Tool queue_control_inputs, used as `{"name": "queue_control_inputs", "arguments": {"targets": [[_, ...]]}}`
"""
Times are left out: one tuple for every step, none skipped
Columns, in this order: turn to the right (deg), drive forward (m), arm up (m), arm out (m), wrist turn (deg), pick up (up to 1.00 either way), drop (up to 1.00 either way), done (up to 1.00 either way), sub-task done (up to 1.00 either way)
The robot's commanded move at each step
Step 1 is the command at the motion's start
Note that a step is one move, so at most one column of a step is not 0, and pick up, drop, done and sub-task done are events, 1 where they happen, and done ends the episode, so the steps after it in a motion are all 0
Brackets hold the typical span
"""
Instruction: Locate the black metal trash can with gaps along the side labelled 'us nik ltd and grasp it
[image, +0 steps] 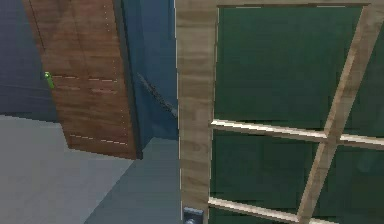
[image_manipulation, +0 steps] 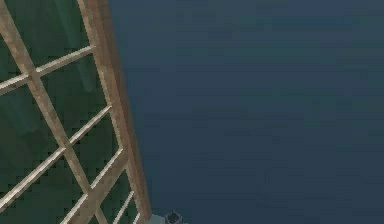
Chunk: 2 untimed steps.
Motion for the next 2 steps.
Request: {"name": "queue_control_inputs", "arguments": {"targets": [[0.0, 0.00, 0.10, 0.00, 0.0, 0.00, 0.00, 0.00, 0.00], [0.0, 0.00, 0.00, 0.00, 0.0, 0.00, 0.00, 1.00, 0.00]]}}
